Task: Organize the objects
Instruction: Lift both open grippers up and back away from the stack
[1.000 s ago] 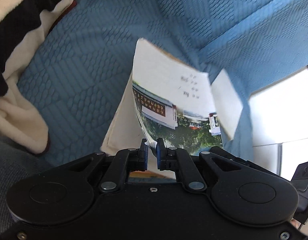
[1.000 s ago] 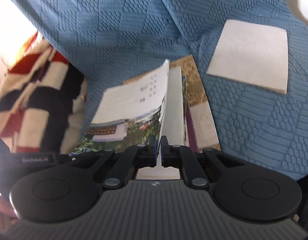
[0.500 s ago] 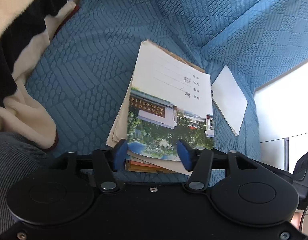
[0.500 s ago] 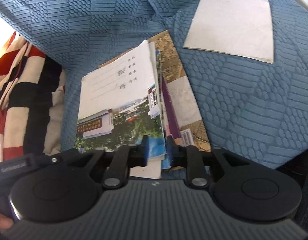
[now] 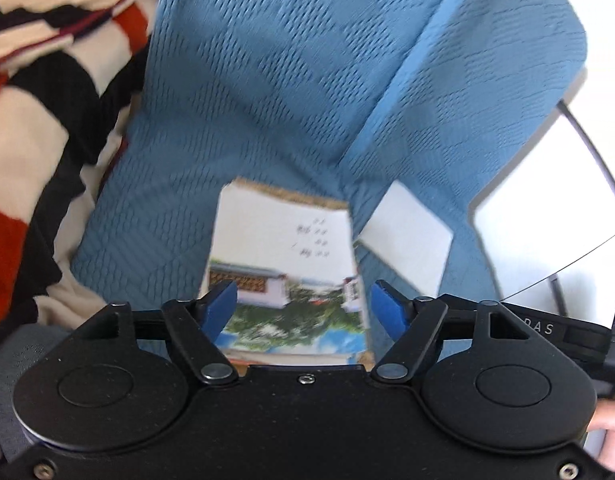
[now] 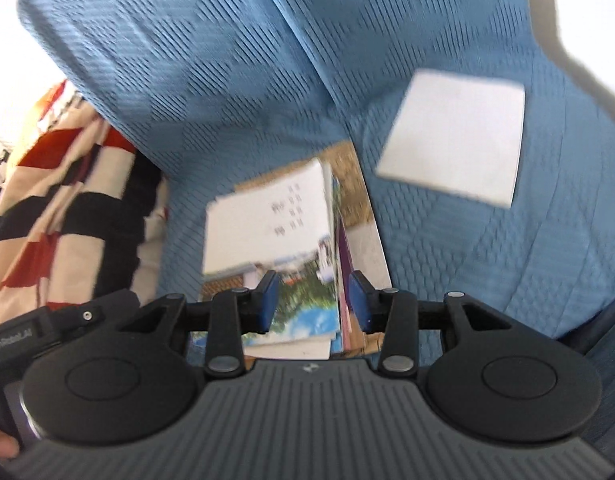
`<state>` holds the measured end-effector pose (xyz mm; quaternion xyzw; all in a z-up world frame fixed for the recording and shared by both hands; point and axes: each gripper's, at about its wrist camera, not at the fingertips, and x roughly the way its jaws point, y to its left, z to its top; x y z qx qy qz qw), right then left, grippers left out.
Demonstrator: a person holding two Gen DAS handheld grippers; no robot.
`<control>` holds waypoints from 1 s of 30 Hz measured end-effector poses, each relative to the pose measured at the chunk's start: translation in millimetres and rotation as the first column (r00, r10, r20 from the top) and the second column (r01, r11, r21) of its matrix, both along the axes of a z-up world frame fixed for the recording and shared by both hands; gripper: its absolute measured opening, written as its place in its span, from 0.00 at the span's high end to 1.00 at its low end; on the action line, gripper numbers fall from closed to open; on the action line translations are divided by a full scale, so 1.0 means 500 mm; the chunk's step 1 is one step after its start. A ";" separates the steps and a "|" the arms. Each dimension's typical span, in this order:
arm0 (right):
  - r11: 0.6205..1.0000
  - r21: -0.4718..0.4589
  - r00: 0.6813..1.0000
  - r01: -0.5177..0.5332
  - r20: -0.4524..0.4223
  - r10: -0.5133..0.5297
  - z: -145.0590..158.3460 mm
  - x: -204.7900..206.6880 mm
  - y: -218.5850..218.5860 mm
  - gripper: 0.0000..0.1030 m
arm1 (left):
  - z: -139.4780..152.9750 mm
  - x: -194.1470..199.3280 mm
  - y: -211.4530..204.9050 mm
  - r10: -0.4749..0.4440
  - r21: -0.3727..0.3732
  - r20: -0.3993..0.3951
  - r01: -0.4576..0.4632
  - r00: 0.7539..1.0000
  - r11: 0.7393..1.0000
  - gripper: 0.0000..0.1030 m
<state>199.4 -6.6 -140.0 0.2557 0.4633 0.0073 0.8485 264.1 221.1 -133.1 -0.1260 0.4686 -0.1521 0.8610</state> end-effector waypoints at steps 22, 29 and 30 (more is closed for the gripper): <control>0.997 -0.075 0.975 0.026 0.222 -0.008 0.212 -0.183 -0.091 0.59 | 0.196 -0.184 -0.129 -0.084 0.002 0.259 0.087 0.962 0.996 0.04; 0.992 -0.121 0.970 0.023 0.242 0.007 0.219 -0.249 -0.096 0.59 | 0.204 -0.250 -0.146 -0.109 0.018 0.276 0.109 0.955 0.994 0.01; 0.991 -0.129 0.970 0.029 0.242 0.003 0.220 -0.258 -0.095 0.59 | 0.206 -0.257 -0.149 -0.113 0.022 0.279 0.111 0.954 0.994 0.01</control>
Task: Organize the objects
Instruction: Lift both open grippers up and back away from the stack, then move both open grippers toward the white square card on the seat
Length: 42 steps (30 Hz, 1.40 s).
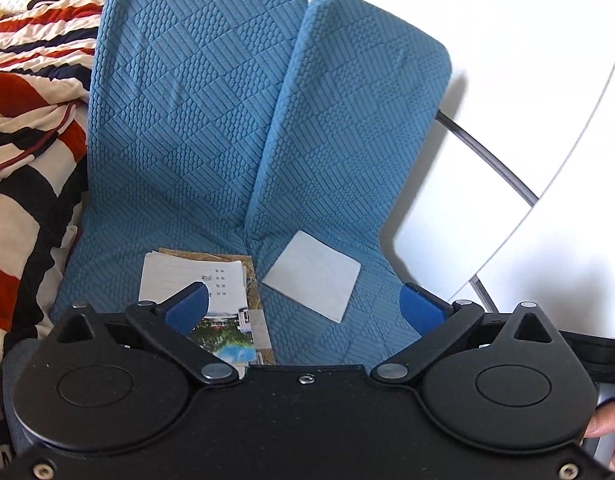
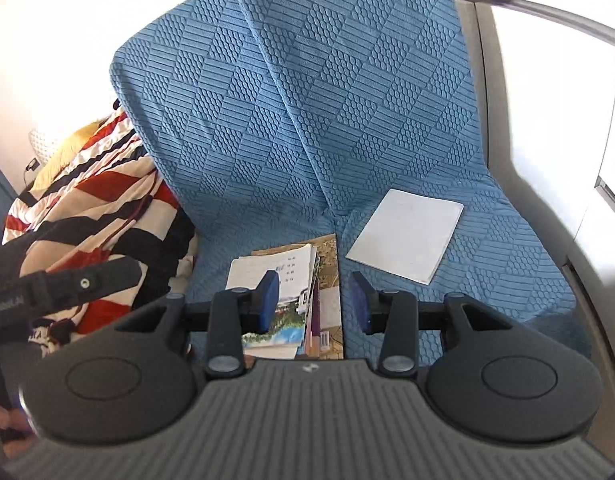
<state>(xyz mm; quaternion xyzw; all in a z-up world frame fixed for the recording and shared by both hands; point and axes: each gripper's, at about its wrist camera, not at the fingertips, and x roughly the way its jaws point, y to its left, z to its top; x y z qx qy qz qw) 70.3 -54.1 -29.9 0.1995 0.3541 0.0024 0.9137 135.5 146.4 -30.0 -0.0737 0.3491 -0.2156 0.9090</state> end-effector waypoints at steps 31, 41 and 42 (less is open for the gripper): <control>0.997 -0.033 0.996 0.074 0.054 -0.072 -0.070 -0.080 -0.008 0.16 | -0.051 -0.020 -0.043 -0.060 -0.011 0.009 0.060 0.998 0.998 0.01; 0.997 -0.061 0.997 0.054 0.060 -0.050 -0.107 -0.027 -0.014 0.16 | -0.103 0.048 -0.057 -0.080 -0.005 -0.021 0.079 0.997 0.997 0.01; 0.997 -0.060 0.997 0.057 0.060 -0.054 -0.112 -0.023 -0.015 0.16 | -0.109 0.054 -0.058 -0.080 -0.004 -0.020 0.080 0.997 0.997 0.01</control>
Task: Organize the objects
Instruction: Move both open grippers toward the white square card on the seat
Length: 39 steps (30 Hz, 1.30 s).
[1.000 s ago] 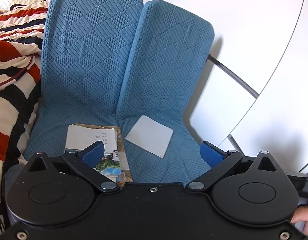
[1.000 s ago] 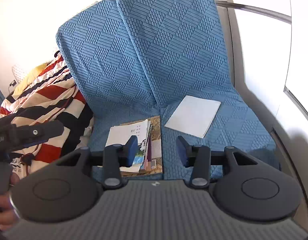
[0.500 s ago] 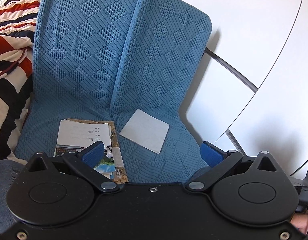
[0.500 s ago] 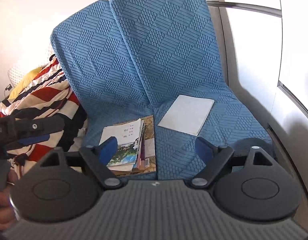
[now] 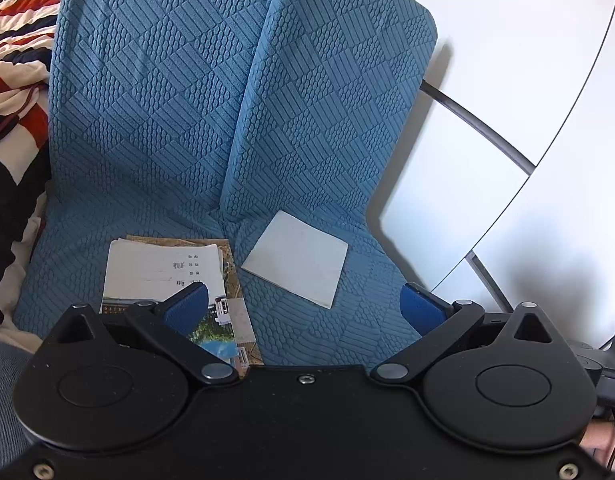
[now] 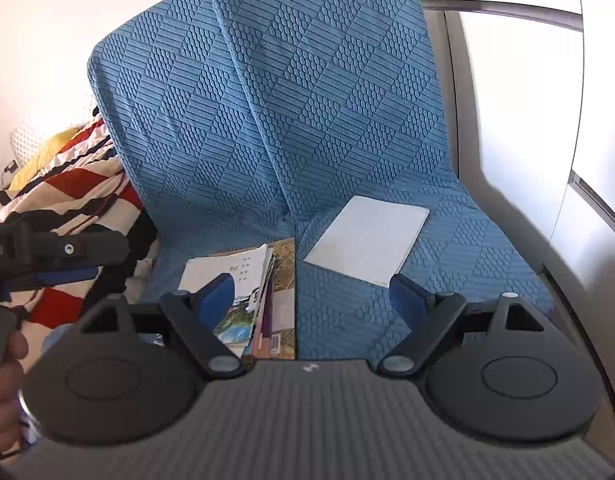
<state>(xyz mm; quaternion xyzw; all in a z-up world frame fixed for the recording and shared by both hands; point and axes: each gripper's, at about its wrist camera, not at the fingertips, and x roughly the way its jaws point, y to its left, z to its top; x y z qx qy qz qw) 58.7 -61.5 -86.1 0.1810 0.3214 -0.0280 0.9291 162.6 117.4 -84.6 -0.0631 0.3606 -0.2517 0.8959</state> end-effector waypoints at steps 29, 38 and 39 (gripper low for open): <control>0.996 -0.022 0.996 0.085 0.019 -0.084 -0.150 0.069 -0.030 0.17 | -0.184 0.184 -0.095 -0.051 0.040 0.011 0.051 0.999 0.998 0.01; 0.991 0.057 0.993 0.122 -0.005 -0.122 -0.207 0.151 -0.061 0.17 | -0.281 0.312 -0.165 -0.132 0.036 -0.124 0.137 0.984 0.990 0.02; 0.990 0.072 0.992 0.123 -0.016 -0.122 -0.215 0.161 -0.064 0.17 | -0.291 0.325 -0.171 -0.123 0.053 -0.135 0.131 0.983 0.990 0.02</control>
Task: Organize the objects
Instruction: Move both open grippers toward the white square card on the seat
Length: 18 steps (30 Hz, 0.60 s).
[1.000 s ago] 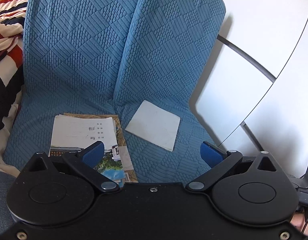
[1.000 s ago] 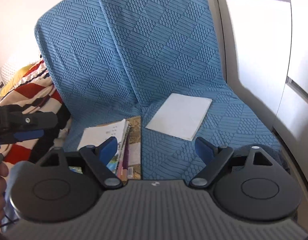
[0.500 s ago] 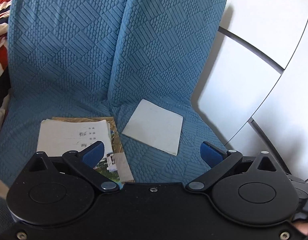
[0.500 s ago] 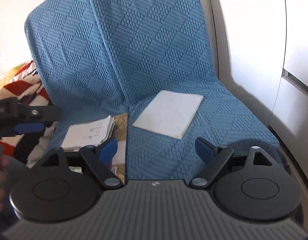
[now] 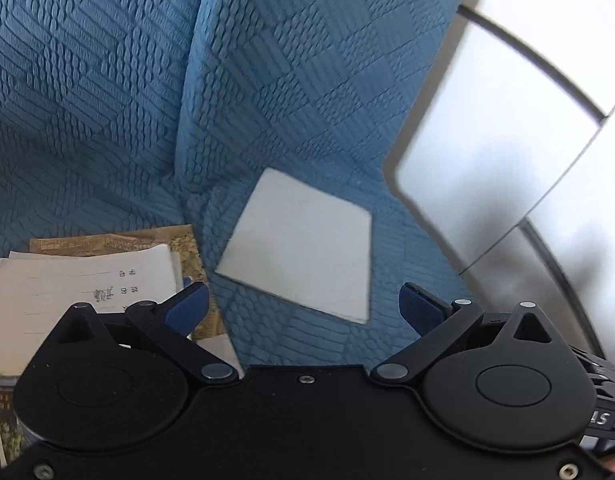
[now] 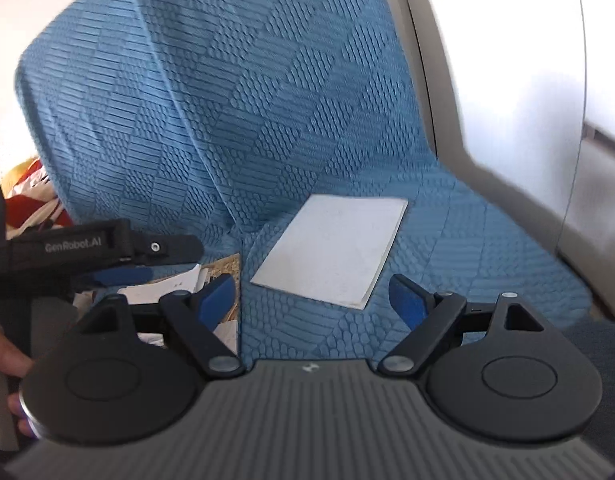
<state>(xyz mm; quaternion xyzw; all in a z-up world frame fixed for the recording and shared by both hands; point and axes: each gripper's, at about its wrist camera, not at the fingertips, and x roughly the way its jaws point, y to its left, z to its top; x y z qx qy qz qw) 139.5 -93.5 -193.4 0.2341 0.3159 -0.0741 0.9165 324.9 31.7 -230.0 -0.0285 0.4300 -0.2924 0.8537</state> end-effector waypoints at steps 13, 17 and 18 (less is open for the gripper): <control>0.992 0.124 0.990 0.014 -0.142 0.004 -0.077 0.115 -0.027 0.31 | -0.092 0.136 -0.076 -0.027 0.072 -0.119 0.036 0.992 0.997 0.35; 0.989 0.139 0.978 0.050 -0.206 -0.020 -0.104 0.145 -0.049 0.49 | -0.111 0.161 -0.105 -0.048 0.093 -0.143 0.062 0.989 0.994 0.47; 0.987 0.151 0.975 0.060 -0.219 -0.025 -0.110 0.151 -0.055 0.55 | -0.118 0.169 -0.111 -0.048 0.098 -0.153 0.063 0.987 0.993 0.51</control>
